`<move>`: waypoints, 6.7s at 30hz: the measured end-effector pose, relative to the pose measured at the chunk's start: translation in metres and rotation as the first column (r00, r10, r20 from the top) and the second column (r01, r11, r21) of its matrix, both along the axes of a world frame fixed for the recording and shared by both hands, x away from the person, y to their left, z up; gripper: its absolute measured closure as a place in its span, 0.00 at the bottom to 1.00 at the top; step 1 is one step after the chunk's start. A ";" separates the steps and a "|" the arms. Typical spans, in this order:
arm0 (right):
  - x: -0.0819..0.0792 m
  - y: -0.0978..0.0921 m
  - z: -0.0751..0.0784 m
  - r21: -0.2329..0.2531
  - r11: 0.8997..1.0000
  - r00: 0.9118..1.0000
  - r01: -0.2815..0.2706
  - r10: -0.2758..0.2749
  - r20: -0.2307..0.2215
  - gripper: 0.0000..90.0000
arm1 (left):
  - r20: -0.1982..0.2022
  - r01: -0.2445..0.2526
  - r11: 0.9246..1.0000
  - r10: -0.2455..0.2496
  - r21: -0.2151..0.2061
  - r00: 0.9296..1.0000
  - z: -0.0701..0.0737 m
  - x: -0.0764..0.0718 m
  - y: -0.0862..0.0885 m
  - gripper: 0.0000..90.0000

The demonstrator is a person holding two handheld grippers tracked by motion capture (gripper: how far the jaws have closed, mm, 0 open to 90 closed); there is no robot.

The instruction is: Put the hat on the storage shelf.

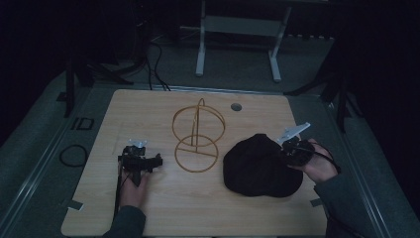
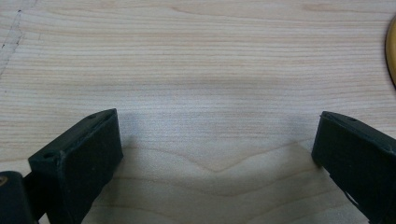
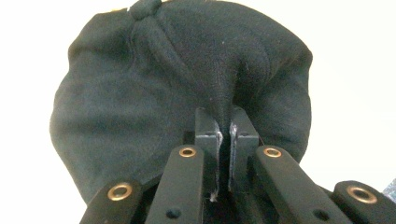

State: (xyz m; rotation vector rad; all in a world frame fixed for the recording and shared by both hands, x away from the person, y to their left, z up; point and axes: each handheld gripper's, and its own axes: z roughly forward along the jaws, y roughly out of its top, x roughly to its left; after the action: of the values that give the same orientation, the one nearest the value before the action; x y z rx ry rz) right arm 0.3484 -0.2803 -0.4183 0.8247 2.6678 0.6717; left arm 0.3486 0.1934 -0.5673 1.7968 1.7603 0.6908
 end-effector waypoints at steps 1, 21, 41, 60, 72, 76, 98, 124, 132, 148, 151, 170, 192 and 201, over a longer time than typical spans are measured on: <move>0.001 -0.001 0.001 0.014 1.000 1.000 0.009 -0.009 -0.002 0.95 | 0.000 0.000 1.000 0.000 0.000 1.000 0.000 0.000 0.000 0.01; 0.005 -0.027 0.020 0.209 0.962 0.981 0.175 -0.187 0.042 0.96 | 0.003 -0.002 1.000 0.002 -0.002 1.000 0.000 0.000 0.000 0.01; 0.014 -0.029 0.042 0.401 0.887 0.958 0.230 -0.279 0.067 0.96 | 0.000 0.000 1.000 0.000 -0.001 1.000 0.000 0.000 0.000 0.01; 0.027 -0.029 0.070 0.549 0.799 0.936 0.244 -0.342 0.082 0.96 | 0.001 -0.002 1.000 0.002 -0.002 1.000 0.000 0.000 0.000 0.01; 0.031 -0.031 0.087 0.564 0.788 0.926 0.248 -0.364 0.102 0.96 | 0.000 0.000 1.000 0.000 -0.001 1.000 0.000 0.000 0.000 0.01; 0.032 -0.032 0.091 0.572 0.782 0.924 0.248 -0.368 0.103 0.96 | 0.001 -0.001 1.000 0.001 -0.002 1.000 0.000 0.000 0.000 0.01; 0.034 -0.029 0.122 0.577 0.785 0.919 0.223 -0.367 0.143 0.96 | -0.003 0.007 1.000 -0.007 0.001 1.000 0.000 0.000 -0.001 0.01; 0.035 -0.011 0.145 0.595 0.785 0.927 0.173 -0.334 0.171 0.95 | -0.004 0.007 1.000 -0.007 0.001 1.000 0.000 0.000 -0.001 0.01; 0.035 0.001 0.151 0.608 0.780 0.933 0.144 -0.312 0.180 0.95 | -0.005 0.007 1.000 -0.007 0.000 1.000 0.000 0.000 -0.001 0.01; 0.031 0.026 0.164 0.636 0.768 0.947 0.070 -0.251 0.198 0.95 | -0.003 0.006 1.000 -0.006 0.001 1.000 0.000 0.000 -0.001 0.01; 0.029 0.031 0.167 0.642 0.765 0.949 0.054 -0.239 0.205 0.95 | -0.003 0.006 1.000 -0.006 0.001 1.000 0.000 0.000 -0.001 0.01; 0.031 0.086 0.170 0.631 0.774 0.967 -0.038 -0.132 0.220 0.95 | -0.005 0.009 1.000 -0.009 0.004 1.000 0.000 0.000 -0.001 0.01; 0.042 0.137 0.133 0.506 0.859 0.983 -0.075 -0.021 0.182 0.94 | -0.006 0.008 1.000 -0.008 0.001 1.000 0.000 0.000 -0.001 0.01; 0.045 0.143 0.120 0.471 0.878 0.987 -0.085 0.010 0.158 0.93 | -0.005 0.008 1.000 -0.008 0.001 1.000 0.000 0.000 -0.001 0.01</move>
State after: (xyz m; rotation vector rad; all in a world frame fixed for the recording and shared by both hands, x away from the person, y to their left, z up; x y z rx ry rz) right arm 0.3930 -0.1370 -0.2985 0.7806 2.4174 1.3840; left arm 0.3490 0.1927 -0.5670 1.8067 1.7558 0.6848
